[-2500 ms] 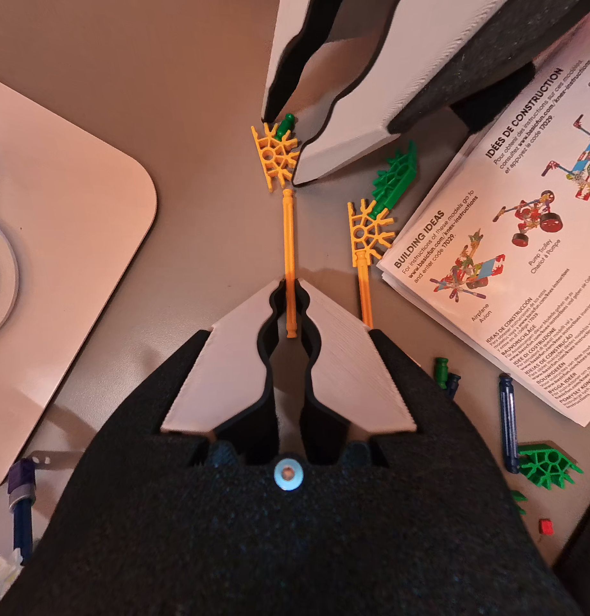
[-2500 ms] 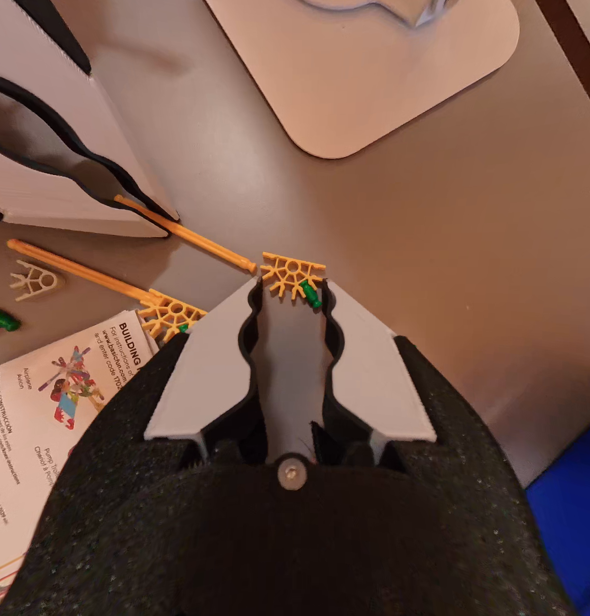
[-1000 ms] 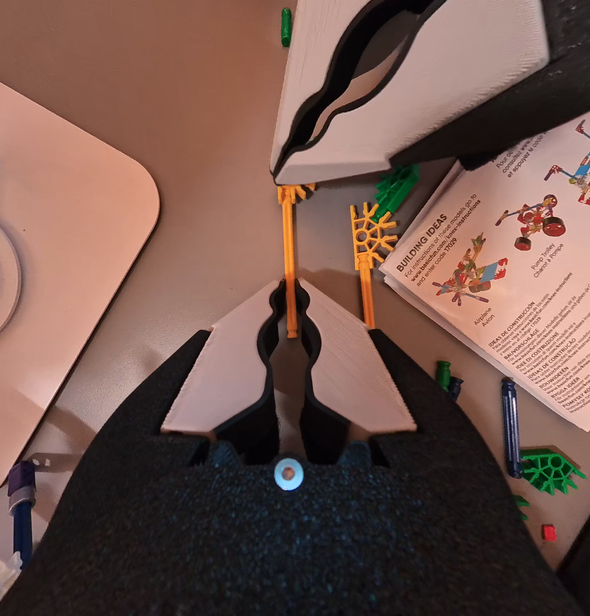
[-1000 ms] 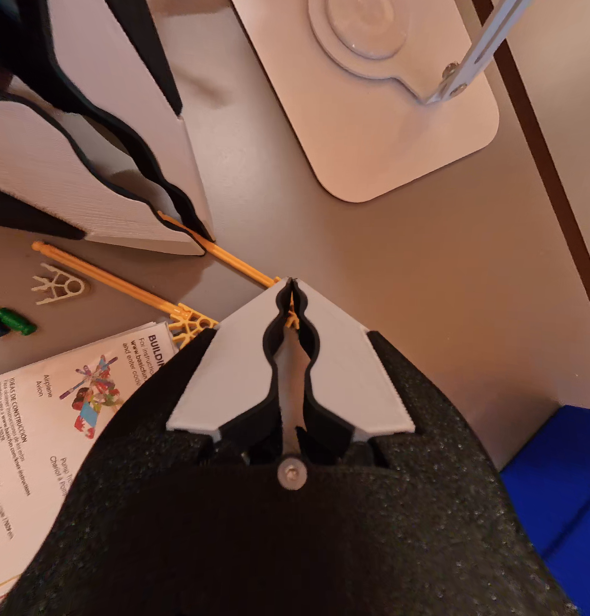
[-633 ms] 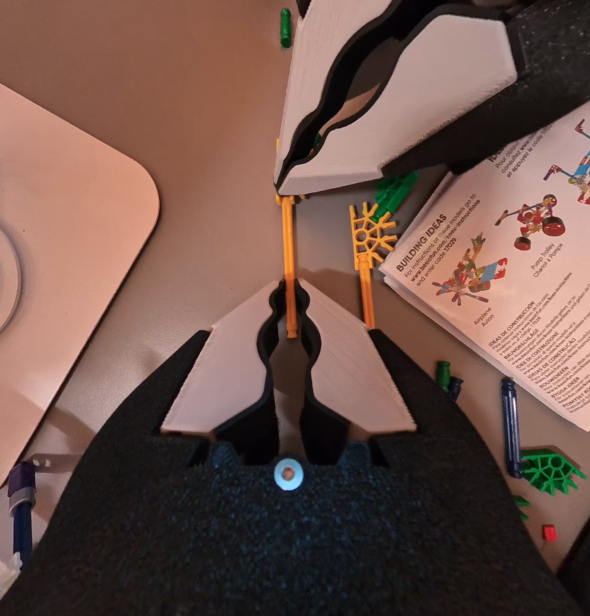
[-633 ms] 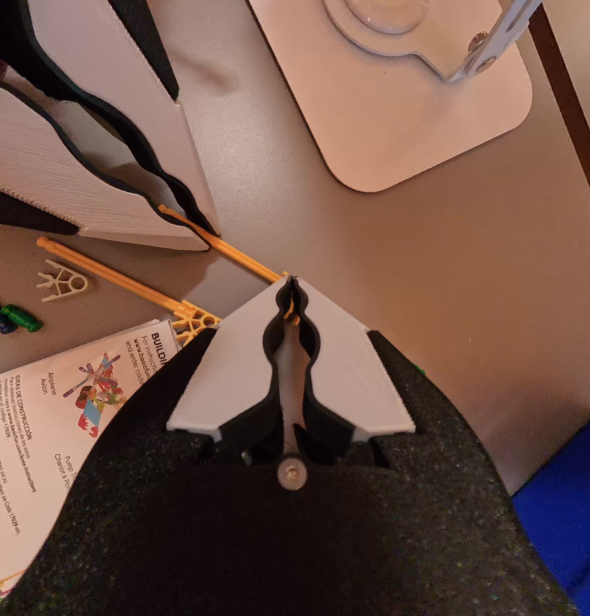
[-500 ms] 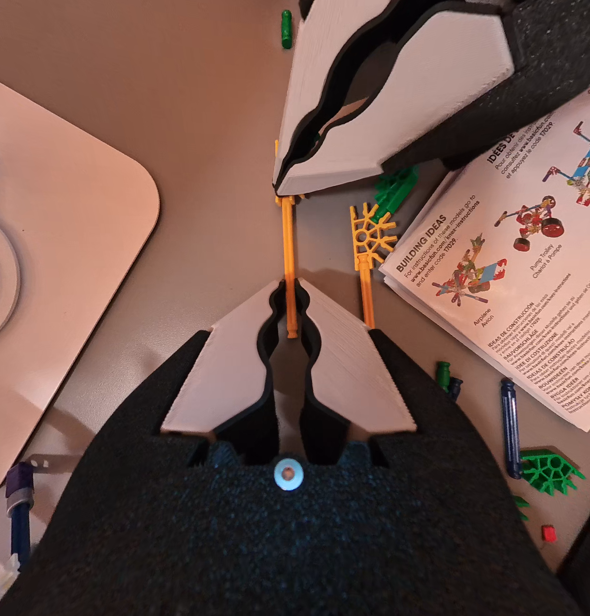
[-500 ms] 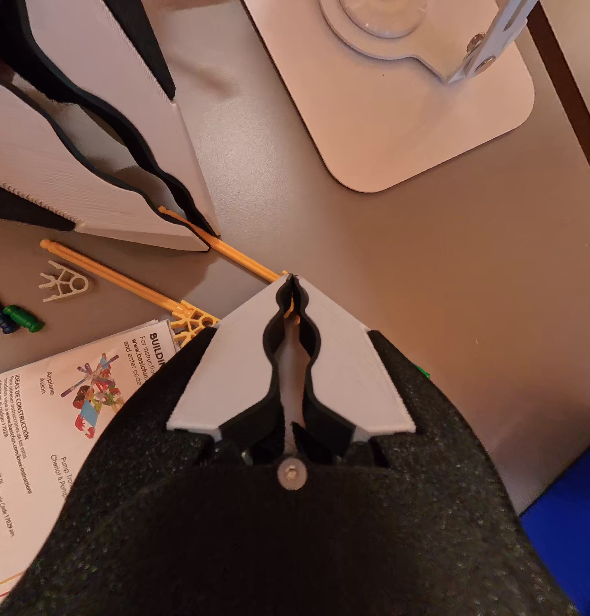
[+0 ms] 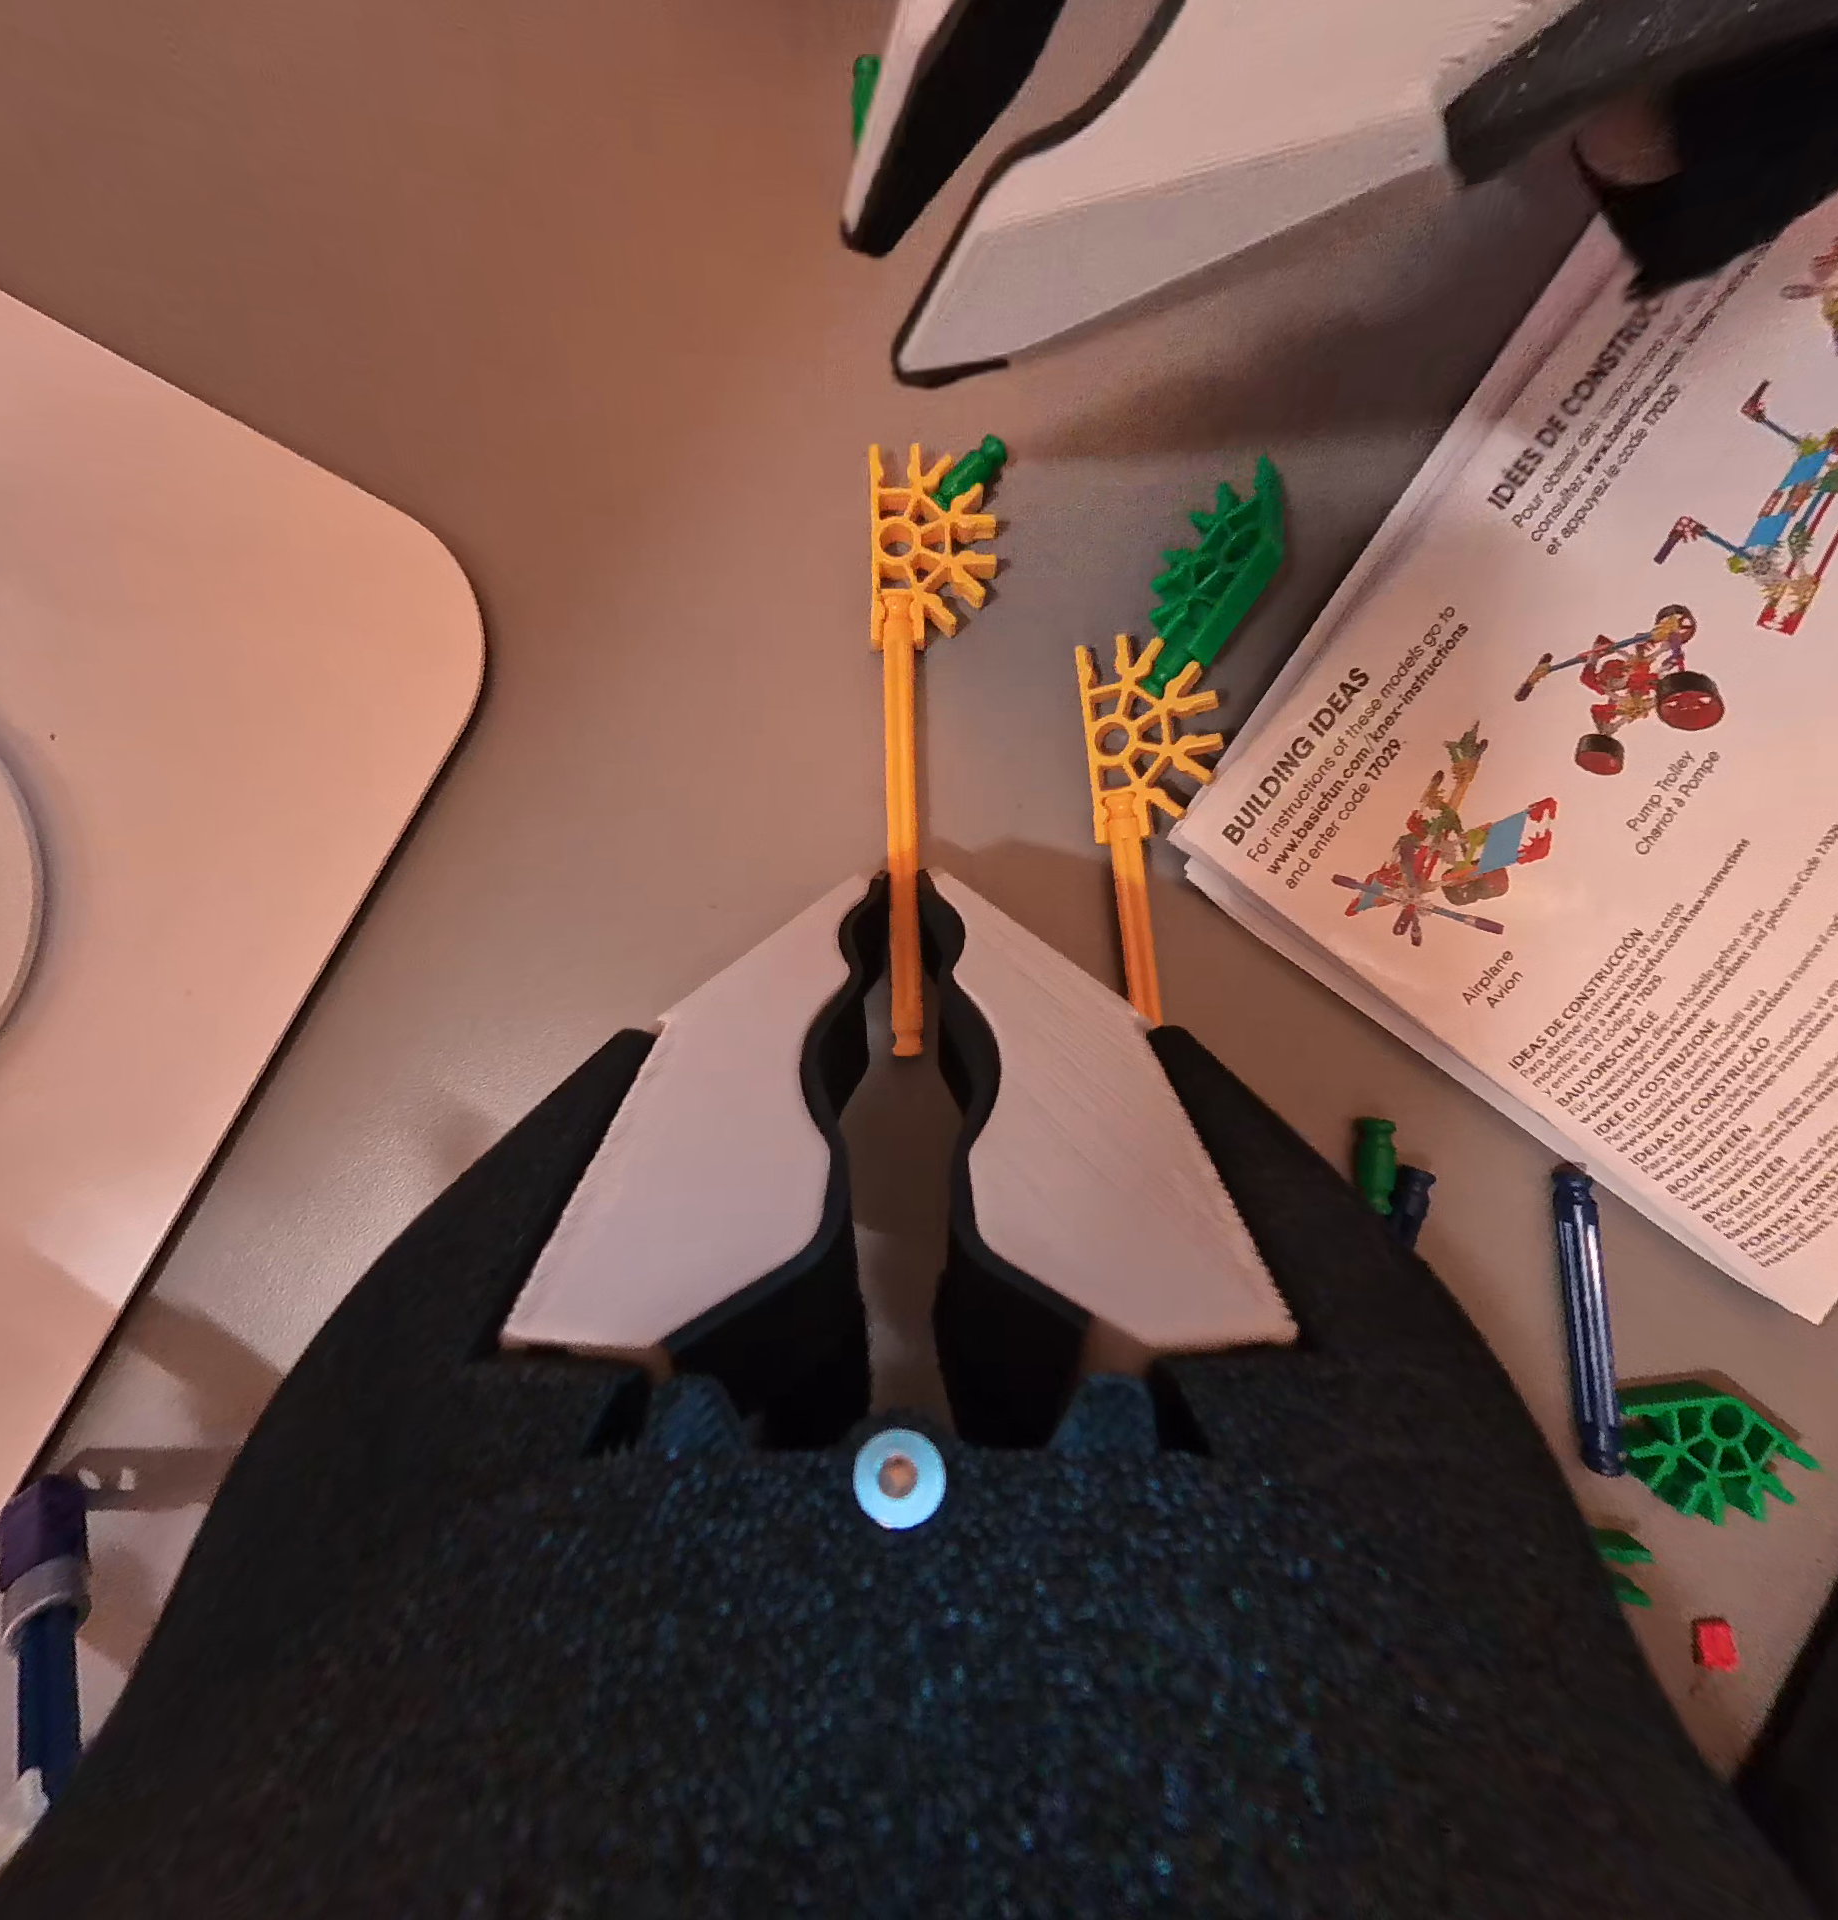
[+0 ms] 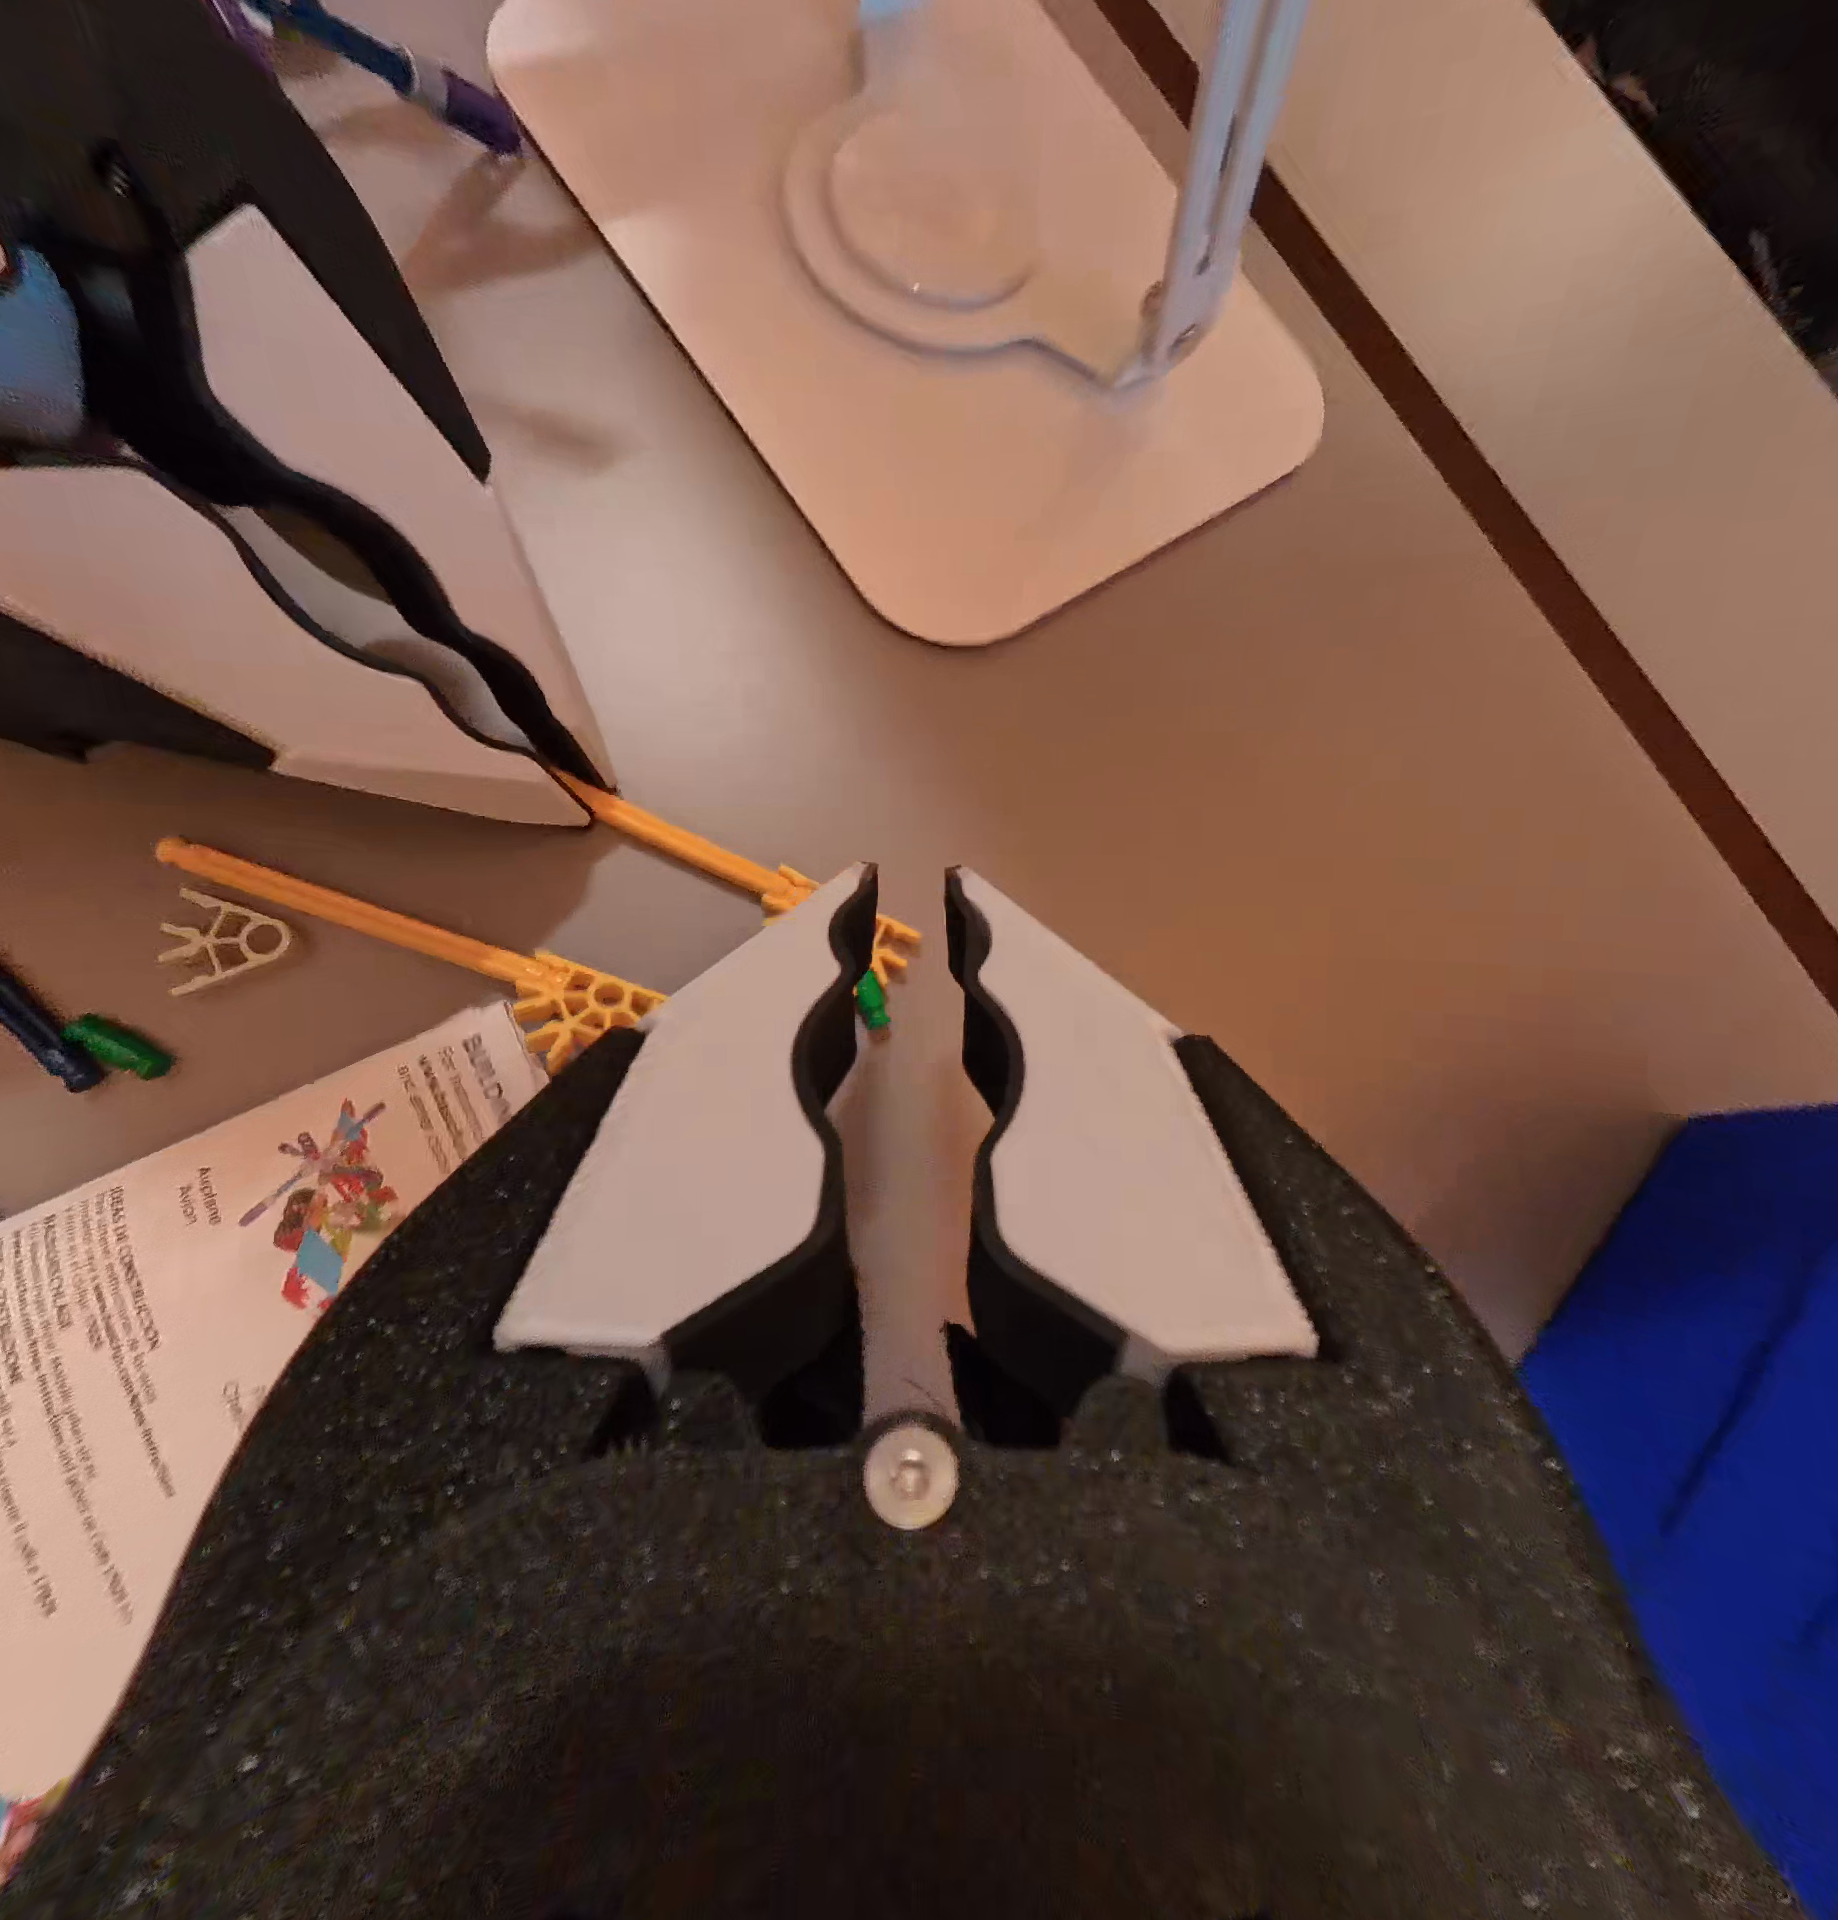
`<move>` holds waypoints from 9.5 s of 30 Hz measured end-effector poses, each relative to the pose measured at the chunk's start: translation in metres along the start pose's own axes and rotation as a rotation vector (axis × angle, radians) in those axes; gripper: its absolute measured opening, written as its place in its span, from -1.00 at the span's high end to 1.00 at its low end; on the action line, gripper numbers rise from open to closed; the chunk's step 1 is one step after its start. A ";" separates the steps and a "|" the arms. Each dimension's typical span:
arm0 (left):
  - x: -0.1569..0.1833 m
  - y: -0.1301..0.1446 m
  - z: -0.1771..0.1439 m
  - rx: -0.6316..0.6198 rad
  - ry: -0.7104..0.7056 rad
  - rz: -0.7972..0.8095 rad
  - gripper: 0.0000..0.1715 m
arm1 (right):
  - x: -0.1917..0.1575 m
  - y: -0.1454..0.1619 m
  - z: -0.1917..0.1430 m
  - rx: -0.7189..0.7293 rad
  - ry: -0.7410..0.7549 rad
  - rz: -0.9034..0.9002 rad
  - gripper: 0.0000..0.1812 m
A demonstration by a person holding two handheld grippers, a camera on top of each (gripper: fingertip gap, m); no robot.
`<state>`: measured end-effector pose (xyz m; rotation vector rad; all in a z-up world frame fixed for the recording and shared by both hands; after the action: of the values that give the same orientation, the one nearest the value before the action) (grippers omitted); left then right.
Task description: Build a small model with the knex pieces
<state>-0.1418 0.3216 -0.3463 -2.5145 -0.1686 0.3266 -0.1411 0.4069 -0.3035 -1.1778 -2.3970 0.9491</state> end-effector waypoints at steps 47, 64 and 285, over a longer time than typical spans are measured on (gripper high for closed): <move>0.035 -0.094 -0.153 0.897 0.167 0.095 0.79 | -0.082 -0.070 -0.118 0.594 -0.422 -0.185 0.94; 0.040 -0.090 -0.156 0.889 0.380 0.002 0.92 | -0.105 -0.073 -0.115 0.616 -0.573 -0.203 0.94; 0.015 -0.083 -0.074 0.661 0.336 -0.261 0.95 | -0.060 -0.068 -0.044 0.568 -0.241 0.074 0.95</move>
<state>-0.1118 0.3521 -0.2429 -1.8283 -0.2104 -0.1350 -0.1208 0.3487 -0.2242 -0.9761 -2.0302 1.7323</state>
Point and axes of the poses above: each gripper's, where its closed fingertips meet, z out along the fingers, y out of its underside, x = y × z across the jaws, the point moved 2 cm from there along -z, back along the fingers, and after that the axes turned 15 degrees about -y, right-handed, at the moved point
